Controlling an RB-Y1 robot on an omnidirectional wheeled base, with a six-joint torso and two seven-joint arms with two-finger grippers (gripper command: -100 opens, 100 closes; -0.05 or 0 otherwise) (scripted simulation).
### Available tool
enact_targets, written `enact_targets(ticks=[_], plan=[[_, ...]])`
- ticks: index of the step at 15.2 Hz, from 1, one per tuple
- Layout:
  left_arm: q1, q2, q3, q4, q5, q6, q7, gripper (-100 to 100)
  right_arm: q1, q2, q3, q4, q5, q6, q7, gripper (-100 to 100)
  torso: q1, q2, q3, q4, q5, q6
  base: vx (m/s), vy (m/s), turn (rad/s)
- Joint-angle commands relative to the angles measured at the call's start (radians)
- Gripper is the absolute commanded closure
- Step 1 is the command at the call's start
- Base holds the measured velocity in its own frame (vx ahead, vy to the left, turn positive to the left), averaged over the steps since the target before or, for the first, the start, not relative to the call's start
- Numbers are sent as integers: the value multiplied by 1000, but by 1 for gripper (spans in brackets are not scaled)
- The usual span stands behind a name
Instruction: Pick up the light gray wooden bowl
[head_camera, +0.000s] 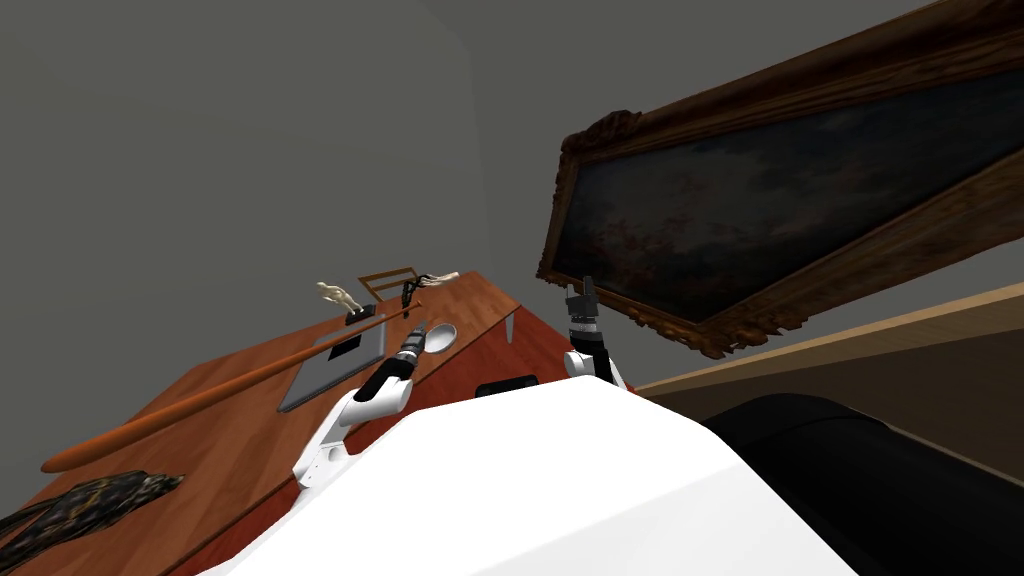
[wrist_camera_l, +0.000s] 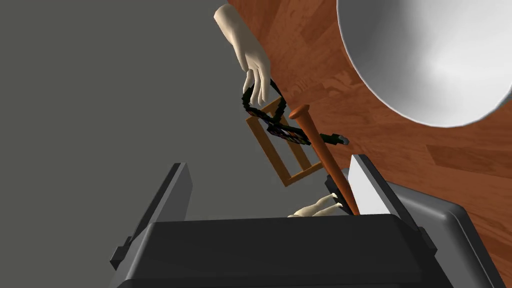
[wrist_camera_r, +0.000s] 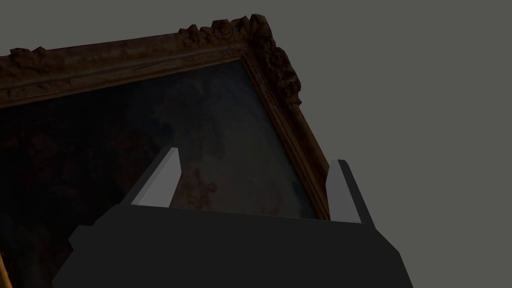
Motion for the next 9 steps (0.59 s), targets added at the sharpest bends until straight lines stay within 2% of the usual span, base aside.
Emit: enact_targets(ticks=[1,9], plan=[[-10,4,5,12,7,50,-5,-100,0,0,0,0,0,0,0,0,0,0,0,0,0,0,28,6,-43],[-24,11,14,37,21,188,-13,-100,0,0,0,0,0,0,0,0,0,0,0,0,0,0,27,5,-37]])
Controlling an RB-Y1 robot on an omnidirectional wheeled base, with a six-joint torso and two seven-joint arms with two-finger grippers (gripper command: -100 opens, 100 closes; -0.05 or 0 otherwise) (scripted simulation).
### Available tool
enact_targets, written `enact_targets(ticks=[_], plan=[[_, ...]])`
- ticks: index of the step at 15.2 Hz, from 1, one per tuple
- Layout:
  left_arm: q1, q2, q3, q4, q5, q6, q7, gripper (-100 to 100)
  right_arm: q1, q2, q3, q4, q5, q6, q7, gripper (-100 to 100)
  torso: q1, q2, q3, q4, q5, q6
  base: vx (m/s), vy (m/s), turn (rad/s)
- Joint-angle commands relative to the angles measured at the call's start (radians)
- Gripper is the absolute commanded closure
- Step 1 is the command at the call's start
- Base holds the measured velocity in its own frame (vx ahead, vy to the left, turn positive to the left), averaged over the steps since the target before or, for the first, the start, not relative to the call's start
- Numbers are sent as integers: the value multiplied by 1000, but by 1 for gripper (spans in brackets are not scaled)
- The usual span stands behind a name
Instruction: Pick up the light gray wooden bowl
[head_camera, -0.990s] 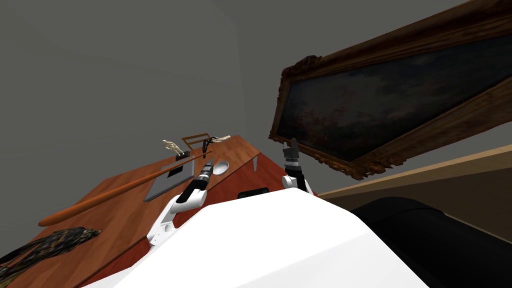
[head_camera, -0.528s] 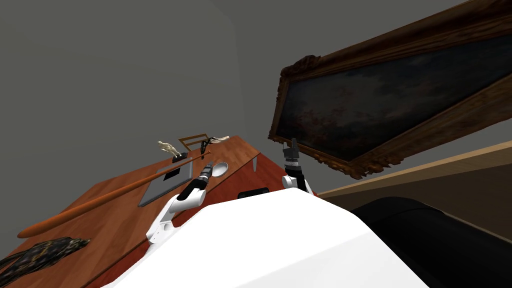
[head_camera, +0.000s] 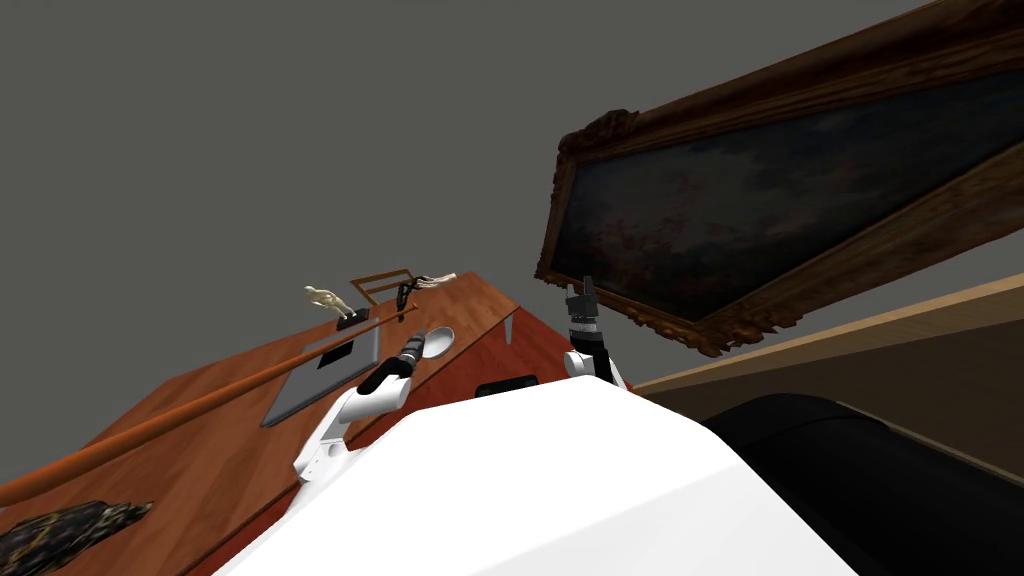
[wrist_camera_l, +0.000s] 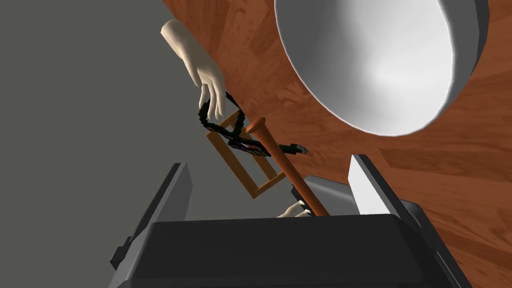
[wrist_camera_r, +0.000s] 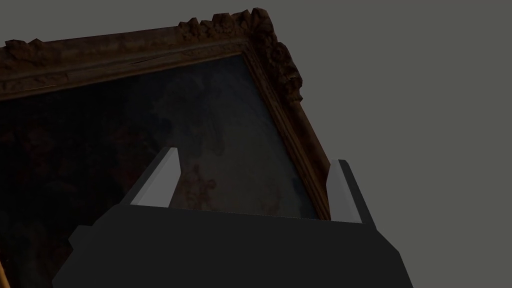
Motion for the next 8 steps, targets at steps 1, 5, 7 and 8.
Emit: enact_targets(ticks=[1,5,7,8], plan=[[-8,1,4,13,6,50,-5,-100,0,0,0,0,0,0,0,0,0,0,0,0,0,0,28,7,-52],[-15,3,9,25,13,126,-9,-100,0,0,0,0,0,0,0,0,0,0,0,0,0,0,29,5,-35],[-21,5,12,37,19,166,-13,-100,0,0,0,0,0,0,0,0,0,0,0,0,0,0,24,6,-35],[-21,5,12,37,19,183,-13,-100,0,0,0,0,0,0,0,0,0,0,0,0,0,0,31,10,-50]])
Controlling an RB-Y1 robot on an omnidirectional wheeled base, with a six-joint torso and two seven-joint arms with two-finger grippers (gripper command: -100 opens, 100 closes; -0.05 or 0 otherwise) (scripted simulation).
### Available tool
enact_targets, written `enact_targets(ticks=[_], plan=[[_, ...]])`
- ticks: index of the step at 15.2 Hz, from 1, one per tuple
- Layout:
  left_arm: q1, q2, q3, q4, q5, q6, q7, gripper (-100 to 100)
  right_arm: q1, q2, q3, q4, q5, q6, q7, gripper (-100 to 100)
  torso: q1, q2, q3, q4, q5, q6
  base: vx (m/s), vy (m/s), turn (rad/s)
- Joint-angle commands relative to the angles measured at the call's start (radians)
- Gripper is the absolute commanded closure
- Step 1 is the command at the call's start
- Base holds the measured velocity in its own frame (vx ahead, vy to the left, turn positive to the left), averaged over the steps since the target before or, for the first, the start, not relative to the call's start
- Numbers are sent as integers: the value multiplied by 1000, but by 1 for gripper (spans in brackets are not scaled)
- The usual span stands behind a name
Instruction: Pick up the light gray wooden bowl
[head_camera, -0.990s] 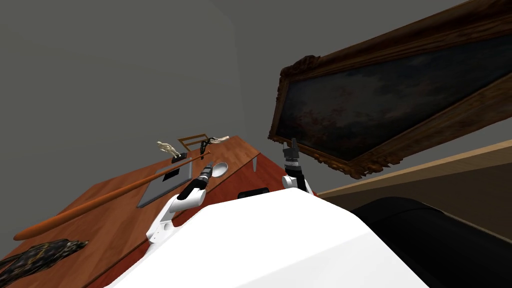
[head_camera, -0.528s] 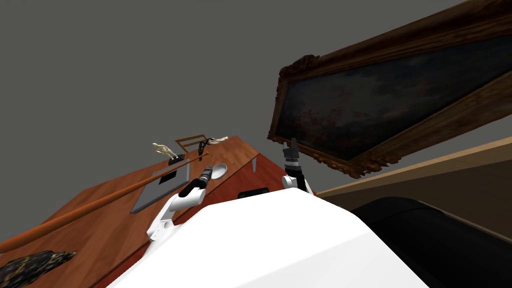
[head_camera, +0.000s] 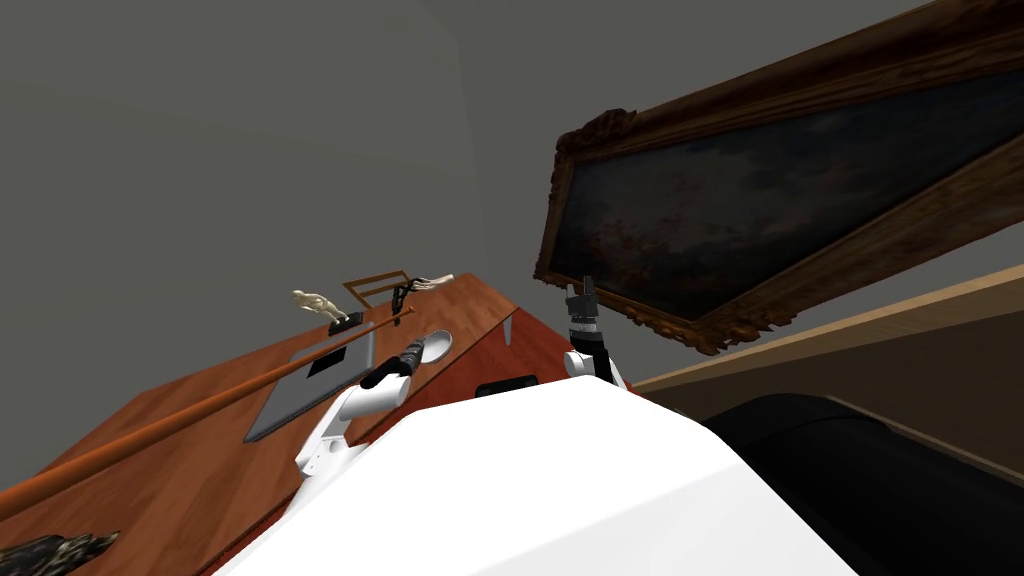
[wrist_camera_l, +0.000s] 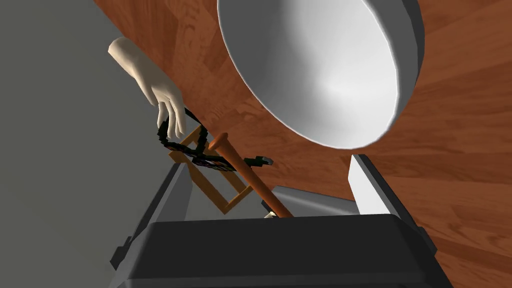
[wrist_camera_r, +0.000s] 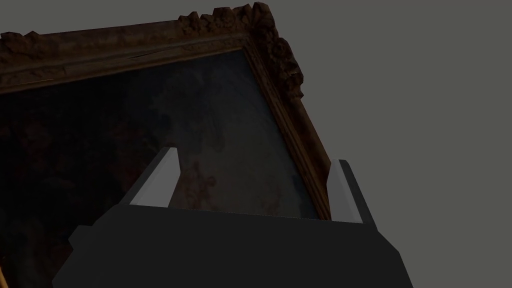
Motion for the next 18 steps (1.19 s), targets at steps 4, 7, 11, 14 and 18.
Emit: enact_targets(ticks=[4,7,11,14,18], plan=[[-14,2,8,30,15,109,-11,-100,0,0,0,0,0,0,0,0,0,0,0,0,0,0,33,7,-40],[-19,2,12,41,21,167,-15,-100,0,0,0,0,0,0,0,0,0,0,0,0,0,0,34,10,-48],[-29,1,17,61,31,242,-23,-100,0,0,0,0,0,0,0,0,0,0,0,0,0,0,29,8,-39],[-34,0,20,70,36,301,-26,-100,0,0,0,0,0,0,0,0,0,-1,0,0,0,0,35,10,-44],[-42,-2,24,86,44,373,-33,-100,0,0,0,0,0,0,0,0,0,0,0,0,0,0,33,12,-38]])
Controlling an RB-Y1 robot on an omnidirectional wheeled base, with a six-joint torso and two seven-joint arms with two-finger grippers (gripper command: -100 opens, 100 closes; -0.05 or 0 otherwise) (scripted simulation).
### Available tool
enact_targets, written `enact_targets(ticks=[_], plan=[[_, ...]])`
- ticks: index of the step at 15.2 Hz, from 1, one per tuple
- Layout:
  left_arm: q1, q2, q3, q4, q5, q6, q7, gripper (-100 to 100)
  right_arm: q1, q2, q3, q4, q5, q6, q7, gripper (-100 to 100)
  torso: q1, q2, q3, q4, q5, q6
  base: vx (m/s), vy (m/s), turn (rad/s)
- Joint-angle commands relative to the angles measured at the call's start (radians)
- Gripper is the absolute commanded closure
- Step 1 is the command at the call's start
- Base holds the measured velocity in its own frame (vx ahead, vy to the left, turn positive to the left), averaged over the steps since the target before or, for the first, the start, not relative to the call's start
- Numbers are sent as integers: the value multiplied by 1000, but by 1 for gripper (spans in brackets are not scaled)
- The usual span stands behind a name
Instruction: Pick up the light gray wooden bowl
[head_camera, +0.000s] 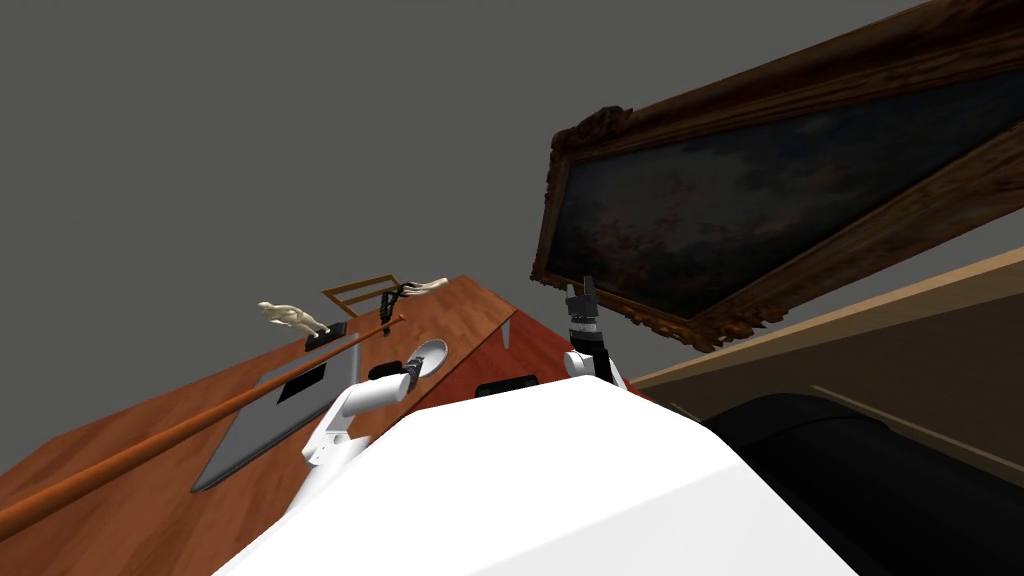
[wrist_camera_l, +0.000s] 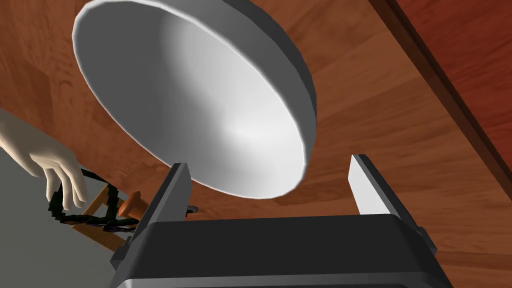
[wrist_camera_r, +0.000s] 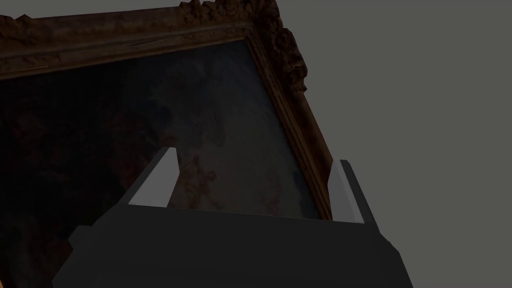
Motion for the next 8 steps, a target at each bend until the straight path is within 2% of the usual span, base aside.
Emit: enact_targets(ticks=[1,4,8], plan=[[-5,-2,3,10,5,50,-4,-100,0,0,0,0,0,0,0,0,0,0,0,0,0,0,28,6,-36],[-9,-3,4,16,8,81,-7,-100,0,0,0,0,0,0,0,0,0,0,0,0,0,0,24,7,-31],[-17,-8,8,34,17,158,-15,-100,0,0,0,0,0,0,0,0,0,0,0,0,0,0,30,12,-38]])
